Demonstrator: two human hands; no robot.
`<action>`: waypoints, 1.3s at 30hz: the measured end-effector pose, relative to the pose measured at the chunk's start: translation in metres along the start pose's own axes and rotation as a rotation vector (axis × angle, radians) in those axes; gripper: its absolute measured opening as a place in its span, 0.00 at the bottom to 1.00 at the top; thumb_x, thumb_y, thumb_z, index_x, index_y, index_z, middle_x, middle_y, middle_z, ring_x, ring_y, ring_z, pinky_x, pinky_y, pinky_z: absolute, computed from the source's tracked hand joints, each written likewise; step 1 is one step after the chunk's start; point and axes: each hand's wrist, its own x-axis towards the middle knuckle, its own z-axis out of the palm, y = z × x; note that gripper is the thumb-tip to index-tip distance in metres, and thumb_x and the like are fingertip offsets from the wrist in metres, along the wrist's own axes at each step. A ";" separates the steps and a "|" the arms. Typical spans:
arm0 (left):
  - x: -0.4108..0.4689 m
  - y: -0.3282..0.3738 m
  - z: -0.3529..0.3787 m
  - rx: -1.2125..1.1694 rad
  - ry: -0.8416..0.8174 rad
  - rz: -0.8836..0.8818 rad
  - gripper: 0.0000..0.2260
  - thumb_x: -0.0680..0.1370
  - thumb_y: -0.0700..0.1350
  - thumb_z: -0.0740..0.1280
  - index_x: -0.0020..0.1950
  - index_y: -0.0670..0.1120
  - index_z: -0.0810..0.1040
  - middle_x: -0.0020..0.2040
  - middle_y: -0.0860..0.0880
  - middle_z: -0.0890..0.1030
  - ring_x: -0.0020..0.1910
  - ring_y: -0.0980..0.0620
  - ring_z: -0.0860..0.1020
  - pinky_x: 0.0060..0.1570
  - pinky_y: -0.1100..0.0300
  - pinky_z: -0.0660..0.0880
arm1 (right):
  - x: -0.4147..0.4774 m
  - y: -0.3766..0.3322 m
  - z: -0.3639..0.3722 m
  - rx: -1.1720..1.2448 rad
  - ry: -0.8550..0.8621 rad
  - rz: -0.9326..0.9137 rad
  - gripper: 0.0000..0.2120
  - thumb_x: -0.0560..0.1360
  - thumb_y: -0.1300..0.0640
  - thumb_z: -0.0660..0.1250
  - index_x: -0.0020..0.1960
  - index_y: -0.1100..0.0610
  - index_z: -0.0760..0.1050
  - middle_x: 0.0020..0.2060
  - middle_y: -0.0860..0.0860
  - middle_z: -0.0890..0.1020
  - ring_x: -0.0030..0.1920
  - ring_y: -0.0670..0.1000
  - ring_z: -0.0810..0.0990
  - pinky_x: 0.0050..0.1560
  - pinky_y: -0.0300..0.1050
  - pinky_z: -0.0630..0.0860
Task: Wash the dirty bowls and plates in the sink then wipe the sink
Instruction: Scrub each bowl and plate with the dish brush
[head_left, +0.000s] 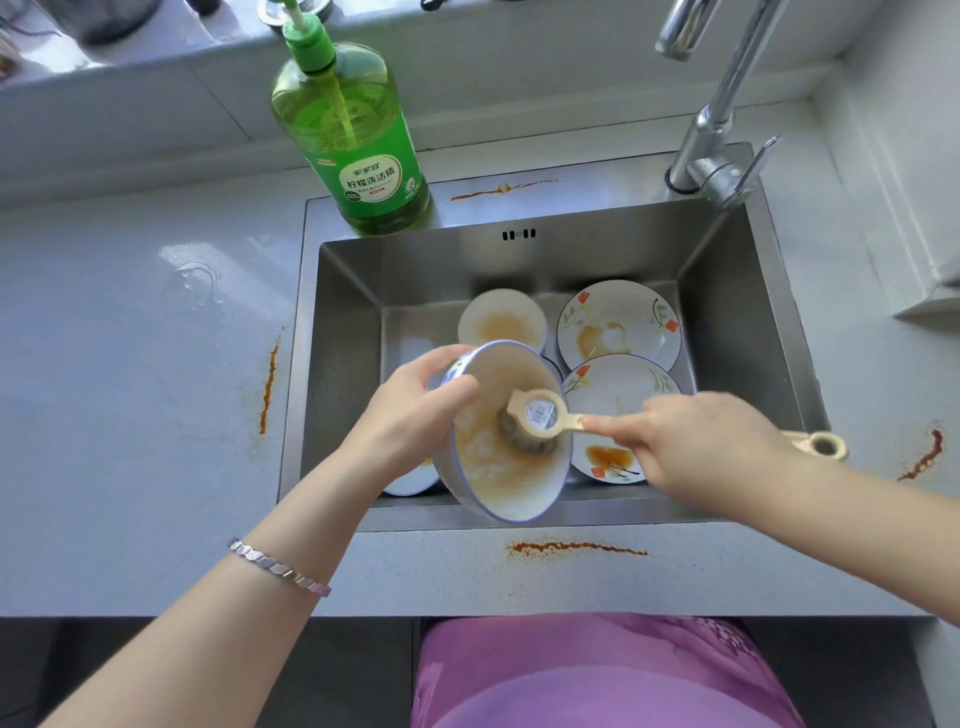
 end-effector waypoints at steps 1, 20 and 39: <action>0.002 0.000 -0.001 -0.001 0.047 0.002 0.19 0.63 0.52 0.59 0.52 0.63 0.78 0.43 0.58 0.81 0.43 0.55 0.79 0.37 0.59 0.72 | -0.003 -0.001 0.004 0.080 -0.047 0.005 0.23 0.80 0.53 0.50 0.69 0.29 0.54 0.43 0.48 0.76 0.41 0.54 0.76 0.37 0.45 0.70; -0.015 -0.011 0.030 -0.315 0.338 -0.018 0.17 0.64 0.51 0.62 0.50 0.67 0.72 0.33 0.47 0.74 0.36 0.47 0.76 0.47 0.44 0.77 | 0.007 -0.031 0.023 1.098 0.061 0.332 0.16 0.79 0.58 0.58 0.62 0.43 0.74 0.17 0.41 0.66 0.21 0.41 0.65 0.25 0.29 0.61; -0.020 -0.010 0.045 -0.582 0.266 0.008 0.16 0.67 0.47 0.60 0.53 0.57 0.73 0.39 0.48 0.72 0.40 0.49 0.71 0.40 0.52 0.70 | 0.002 -0.060 -0.026 2.128 -0.085 0.529 0.13 0.80 0.60 0.57 0.60 0.50 0.75 0.24 0.49 0.63 0.20 0.41 0.56 0.16 0.29 0.52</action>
